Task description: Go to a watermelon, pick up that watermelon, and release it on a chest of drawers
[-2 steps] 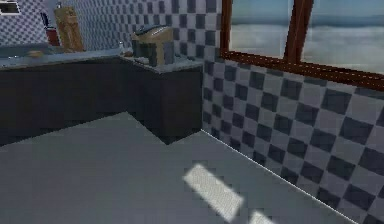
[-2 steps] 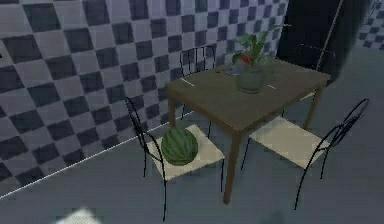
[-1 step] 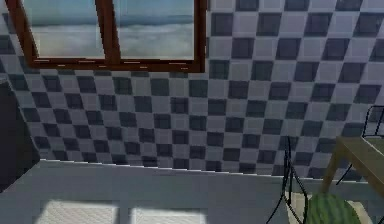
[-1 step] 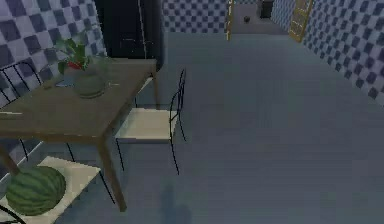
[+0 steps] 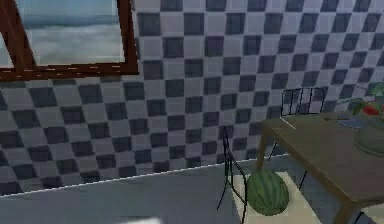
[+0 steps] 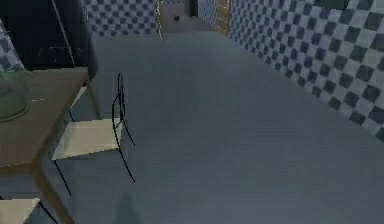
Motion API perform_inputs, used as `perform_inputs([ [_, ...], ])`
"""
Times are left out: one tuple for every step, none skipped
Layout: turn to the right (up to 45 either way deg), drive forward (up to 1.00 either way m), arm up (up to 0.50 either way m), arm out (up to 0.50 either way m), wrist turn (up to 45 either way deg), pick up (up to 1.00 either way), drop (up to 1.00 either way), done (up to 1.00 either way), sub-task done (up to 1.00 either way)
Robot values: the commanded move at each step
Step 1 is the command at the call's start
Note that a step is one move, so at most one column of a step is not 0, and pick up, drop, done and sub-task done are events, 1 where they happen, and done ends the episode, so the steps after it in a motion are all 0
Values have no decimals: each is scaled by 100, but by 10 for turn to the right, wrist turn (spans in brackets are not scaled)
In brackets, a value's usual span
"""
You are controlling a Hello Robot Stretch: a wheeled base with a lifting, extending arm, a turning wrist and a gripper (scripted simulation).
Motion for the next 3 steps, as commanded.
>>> perform_inputs([
  [0, 40, 0, 0, 0, 0, 0, 0, 0],
  [-450, 0, 0, 0, 0, 0, 0, 0, 0],
  [0, 0, 50, 0, 0, 0, 0, 0, 0],
])
